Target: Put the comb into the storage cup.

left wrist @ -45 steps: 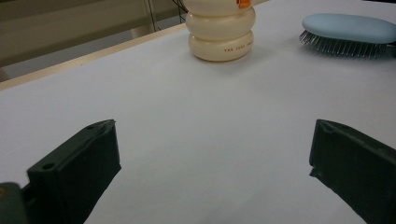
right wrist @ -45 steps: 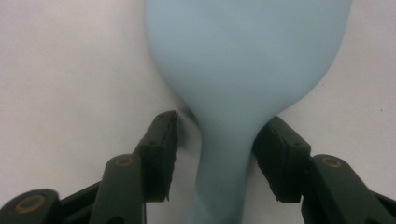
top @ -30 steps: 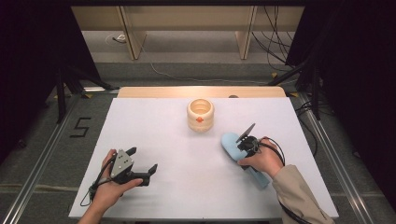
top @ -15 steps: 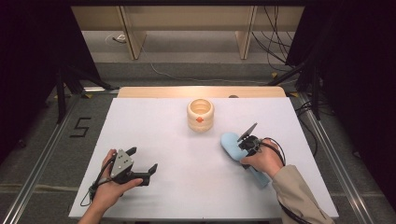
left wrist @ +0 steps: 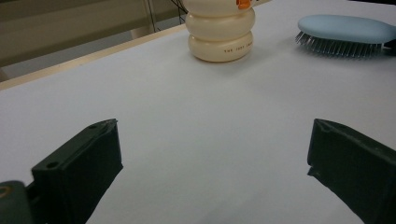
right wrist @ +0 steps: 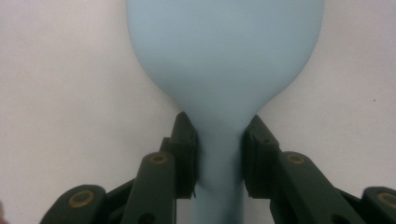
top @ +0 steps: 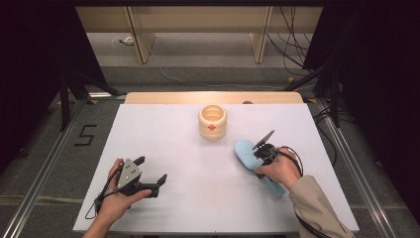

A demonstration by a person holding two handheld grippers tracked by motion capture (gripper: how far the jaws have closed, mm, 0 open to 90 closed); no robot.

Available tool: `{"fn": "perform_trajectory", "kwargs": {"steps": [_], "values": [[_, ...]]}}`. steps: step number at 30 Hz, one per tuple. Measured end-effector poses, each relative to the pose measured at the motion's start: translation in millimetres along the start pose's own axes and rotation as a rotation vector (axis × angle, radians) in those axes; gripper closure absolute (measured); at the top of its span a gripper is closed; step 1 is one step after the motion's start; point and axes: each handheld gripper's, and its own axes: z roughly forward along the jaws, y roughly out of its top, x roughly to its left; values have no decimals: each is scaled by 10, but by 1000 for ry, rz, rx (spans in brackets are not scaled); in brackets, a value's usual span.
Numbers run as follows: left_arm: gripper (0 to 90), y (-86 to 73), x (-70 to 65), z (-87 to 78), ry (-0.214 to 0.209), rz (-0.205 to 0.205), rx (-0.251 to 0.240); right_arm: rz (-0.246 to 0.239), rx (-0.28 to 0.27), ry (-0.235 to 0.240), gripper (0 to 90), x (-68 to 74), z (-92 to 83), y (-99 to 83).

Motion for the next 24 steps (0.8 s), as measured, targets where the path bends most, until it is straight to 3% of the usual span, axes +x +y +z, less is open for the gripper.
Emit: {"fn": "perform_trajectory", "kwargs": {"steps": [12, 24], "values": [[25, -2, 1, 0, 1, 0, 1, 7, -21, 5, 700, -5, -40, -1], [28, -2, -1, 1, 0, 3, 2, 12, -96, 31, 701, -6, -134, -1]]}}
